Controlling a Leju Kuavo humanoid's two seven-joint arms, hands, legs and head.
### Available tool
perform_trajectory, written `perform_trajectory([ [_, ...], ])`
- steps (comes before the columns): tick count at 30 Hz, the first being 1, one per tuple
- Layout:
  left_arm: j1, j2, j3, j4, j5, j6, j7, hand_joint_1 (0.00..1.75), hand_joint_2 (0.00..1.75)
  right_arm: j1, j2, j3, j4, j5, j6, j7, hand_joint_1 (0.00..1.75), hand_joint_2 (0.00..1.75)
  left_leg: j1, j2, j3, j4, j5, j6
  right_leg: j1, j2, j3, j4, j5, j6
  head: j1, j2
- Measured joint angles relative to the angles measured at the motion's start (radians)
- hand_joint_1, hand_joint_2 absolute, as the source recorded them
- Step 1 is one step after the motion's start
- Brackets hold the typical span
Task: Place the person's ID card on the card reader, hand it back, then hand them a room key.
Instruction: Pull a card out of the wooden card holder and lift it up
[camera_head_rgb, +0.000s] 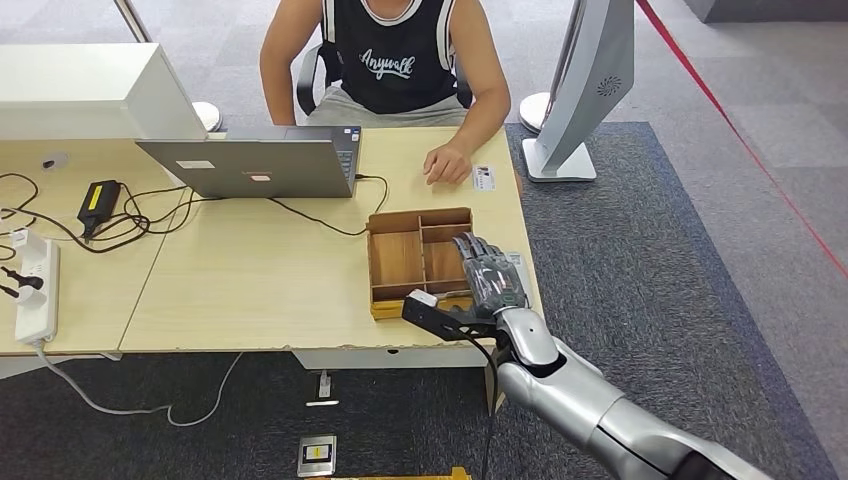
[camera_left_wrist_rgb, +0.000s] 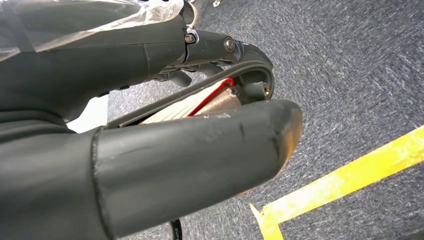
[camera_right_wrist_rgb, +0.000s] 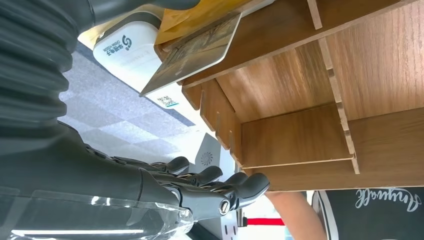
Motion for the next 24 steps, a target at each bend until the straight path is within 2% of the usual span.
perform_trajectory([
  [3,0.000,0.000,0.000,0.000,0.000,0.000,0.000,0.00,0.00,-0.002,0.003,0.000,0.006,-0.003,0.000,-0.002,1.37,1.75,0.000,0.000,0.000,0.000,0.000,0.000,0.000,0.000,0.000,0.000,0.000,0.000,0.000,0.000],
  [4,0.000,0.000,0.000,0.000,0.001,0.000,0.000,0.00,0.00,-0.003,0.004,0.000,0.009,-0.006,-0.001,-0.004,1.69,1.75,0.000,0.000,0.000,0.000,0.000,0.000,0.000,0.000,0.000,0.000,0.000,0.000,0.000,0.000],
  [6,0.000,0.000,0.000,0.000,0.001,0.000,0.000,0.00,0.00,-0.004,0.006,0.000,0.014,-0.015,-0.004,-0.010,1.75,1.75,0.000,0.000,0.000,0.000,0.000,0.000,0.000,0.000,0.000,0.000,0.000,0.000,0.000,0.000],
  [24,0.000,-0.007,0.000,-0.003,0.000,0.006,-0.001,0.00,0.00,-0.007,0.011,-0.010,0.056,-0.022,-0.014,-0.029,1.75,1.75,0.000,0.000,0.000,0.000,0.000,0.000,0.000,0.000,0.000,0.000,0.000,0.000,0.000,0.000],
])
